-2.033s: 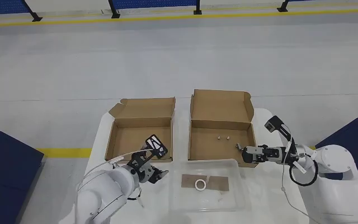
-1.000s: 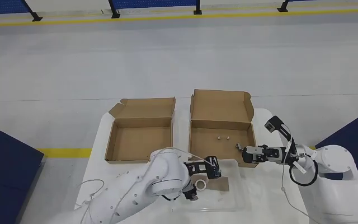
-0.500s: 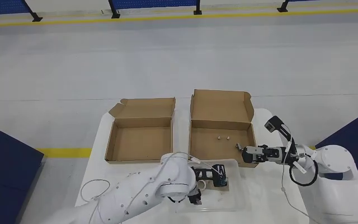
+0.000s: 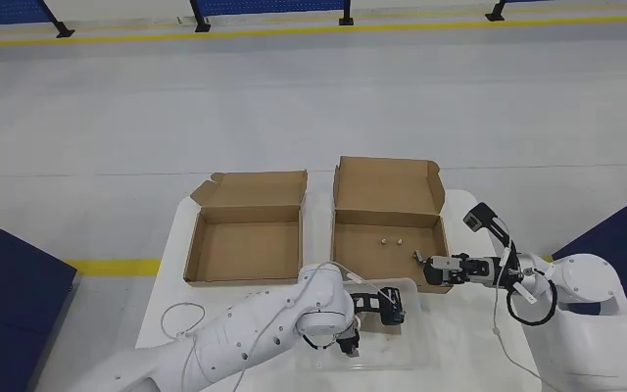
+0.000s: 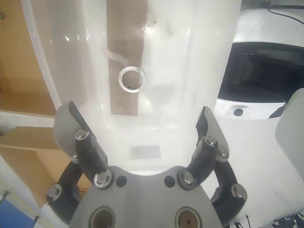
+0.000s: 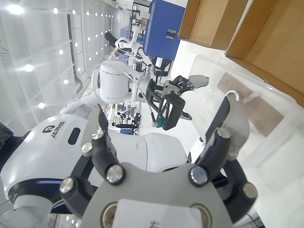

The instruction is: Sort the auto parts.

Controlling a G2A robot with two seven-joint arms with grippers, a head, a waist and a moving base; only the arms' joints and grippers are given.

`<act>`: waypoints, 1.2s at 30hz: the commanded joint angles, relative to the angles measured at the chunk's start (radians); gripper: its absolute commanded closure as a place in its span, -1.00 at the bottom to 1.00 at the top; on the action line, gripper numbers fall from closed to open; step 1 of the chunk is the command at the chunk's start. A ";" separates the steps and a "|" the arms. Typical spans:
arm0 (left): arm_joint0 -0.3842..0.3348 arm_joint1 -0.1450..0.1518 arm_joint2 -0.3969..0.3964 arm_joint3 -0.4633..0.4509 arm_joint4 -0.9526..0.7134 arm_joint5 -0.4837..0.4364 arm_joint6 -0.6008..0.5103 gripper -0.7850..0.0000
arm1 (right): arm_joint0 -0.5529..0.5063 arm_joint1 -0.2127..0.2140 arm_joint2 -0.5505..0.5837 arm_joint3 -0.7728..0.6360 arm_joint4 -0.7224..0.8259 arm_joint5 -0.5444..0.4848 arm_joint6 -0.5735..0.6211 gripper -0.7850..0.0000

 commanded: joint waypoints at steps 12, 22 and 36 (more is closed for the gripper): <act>-0.009 -0.031 0.026 0.069 0.061 0.004 0.027 0.11 | 0.000 0.000 0.000 0.000 0.000 0.000 0.000 -1.00; -0.015 -0.080 0.076 0.158 0.111 0.026 0.041 0.20 | 0.000 0.000 0.000 0.000 0.000 0.000 0.000 -1.00; -0.022 -0.153 0.102 0.303 0.174 0.073 0.103 0.36 | 0.000 0.000 0.000 0.000 0.000 0.000 0.000 -1.00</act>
